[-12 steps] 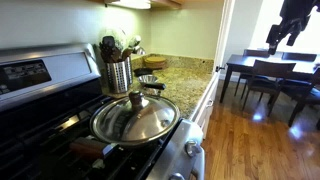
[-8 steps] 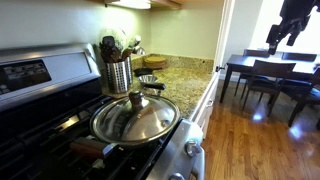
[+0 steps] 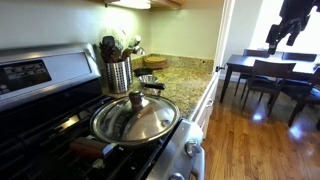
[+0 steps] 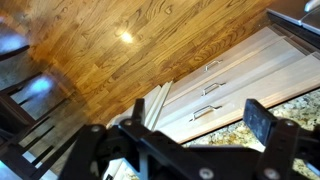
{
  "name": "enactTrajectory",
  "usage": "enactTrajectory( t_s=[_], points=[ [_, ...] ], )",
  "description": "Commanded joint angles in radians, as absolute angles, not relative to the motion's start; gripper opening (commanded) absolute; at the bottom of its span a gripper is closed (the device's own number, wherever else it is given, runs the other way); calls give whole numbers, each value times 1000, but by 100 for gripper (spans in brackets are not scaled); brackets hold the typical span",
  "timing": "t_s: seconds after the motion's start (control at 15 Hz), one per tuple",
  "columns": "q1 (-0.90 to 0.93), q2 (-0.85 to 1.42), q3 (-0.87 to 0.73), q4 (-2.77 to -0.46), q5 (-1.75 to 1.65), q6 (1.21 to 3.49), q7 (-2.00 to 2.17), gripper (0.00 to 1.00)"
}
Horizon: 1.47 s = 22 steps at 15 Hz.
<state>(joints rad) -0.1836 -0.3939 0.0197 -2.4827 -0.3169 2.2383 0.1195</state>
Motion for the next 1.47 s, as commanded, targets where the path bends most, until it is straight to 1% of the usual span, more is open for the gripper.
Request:
enactTrajectory(
  t_s=[0.0,0.53,0.8,1.0,1.4],
  points=[
    [-172,-300,-25,-2401,-298,2220,91,100],
    [-165,-15,-84,-2185,-187,2223,96,100],
    [-168,120,-98,-2087,-80,2268,133,100],
    [-174,163,-114,-2065,0,2335,178,100],
    [-167,172,-129,-2060,-6,2327,161,100]
  ],
)
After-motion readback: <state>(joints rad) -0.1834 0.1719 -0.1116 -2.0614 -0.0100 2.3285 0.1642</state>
